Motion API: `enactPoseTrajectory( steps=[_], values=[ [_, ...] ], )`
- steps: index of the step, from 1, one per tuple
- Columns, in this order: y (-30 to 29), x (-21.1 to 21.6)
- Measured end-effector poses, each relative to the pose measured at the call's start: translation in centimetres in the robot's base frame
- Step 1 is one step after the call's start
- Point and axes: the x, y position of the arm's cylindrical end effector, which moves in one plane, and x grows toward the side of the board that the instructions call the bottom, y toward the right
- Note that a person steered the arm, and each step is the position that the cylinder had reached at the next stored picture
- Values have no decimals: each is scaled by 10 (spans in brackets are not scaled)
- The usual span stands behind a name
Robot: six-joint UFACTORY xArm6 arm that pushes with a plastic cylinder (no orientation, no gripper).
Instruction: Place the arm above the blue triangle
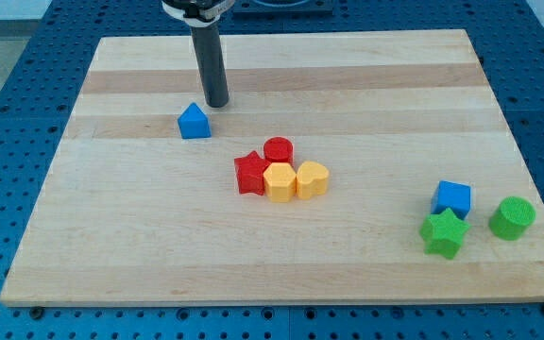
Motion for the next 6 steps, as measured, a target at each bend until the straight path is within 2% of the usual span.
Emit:
enactPoseTrajectory(
  steps=[2, 3, 4, 5, 6],
  values=[
    [-87, 0],
    [-100, 0],
    [-87, 57],
    [-87, 54],
    [-76, 27]
  ],
)
